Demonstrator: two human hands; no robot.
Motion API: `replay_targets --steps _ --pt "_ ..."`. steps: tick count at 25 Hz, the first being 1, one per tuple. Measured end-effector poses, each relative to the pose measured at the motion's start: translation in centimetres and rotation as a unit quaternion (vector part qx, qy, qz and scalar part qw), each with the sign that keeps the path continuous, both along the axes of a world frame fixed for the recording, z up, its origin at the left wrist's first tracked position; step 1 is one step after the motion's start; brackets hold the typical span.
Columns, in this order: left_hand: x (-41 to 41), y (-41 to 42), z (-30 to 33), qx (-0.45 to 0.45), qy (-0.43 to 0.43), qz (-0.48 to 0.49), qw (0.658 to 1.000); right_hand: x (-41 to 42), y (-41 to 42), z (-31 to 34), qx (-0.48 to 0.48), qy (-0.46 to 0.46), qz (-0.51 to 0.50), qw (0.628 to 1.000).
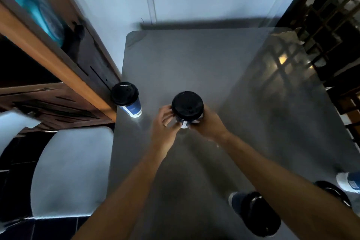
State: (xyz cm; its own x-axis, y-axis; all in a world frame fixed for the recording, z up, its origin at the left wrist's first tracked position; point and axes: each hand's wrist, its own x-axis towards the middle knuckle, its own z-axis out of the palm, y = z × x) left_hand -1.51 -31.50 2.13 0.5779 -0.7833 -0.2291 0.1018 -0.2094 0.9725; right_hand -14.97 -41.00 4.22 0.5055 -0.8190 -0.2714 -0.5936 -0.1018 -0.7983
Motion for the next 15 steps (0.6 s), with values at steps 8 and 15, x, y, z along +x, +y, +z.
replay_targets --steps 8,15 --pt "3.8 -4.0 -5.0 0.037 -0.003 0.001 0.999 3.6 -5.5 -3.9 0.014 -0.038 0.05 0.998" --pt "4.4 -5.1 -6.8 0.042 0.018 0.008 0.999 5.0 -5.9 -5.2 0.005 -0.018 0.035 0.999"
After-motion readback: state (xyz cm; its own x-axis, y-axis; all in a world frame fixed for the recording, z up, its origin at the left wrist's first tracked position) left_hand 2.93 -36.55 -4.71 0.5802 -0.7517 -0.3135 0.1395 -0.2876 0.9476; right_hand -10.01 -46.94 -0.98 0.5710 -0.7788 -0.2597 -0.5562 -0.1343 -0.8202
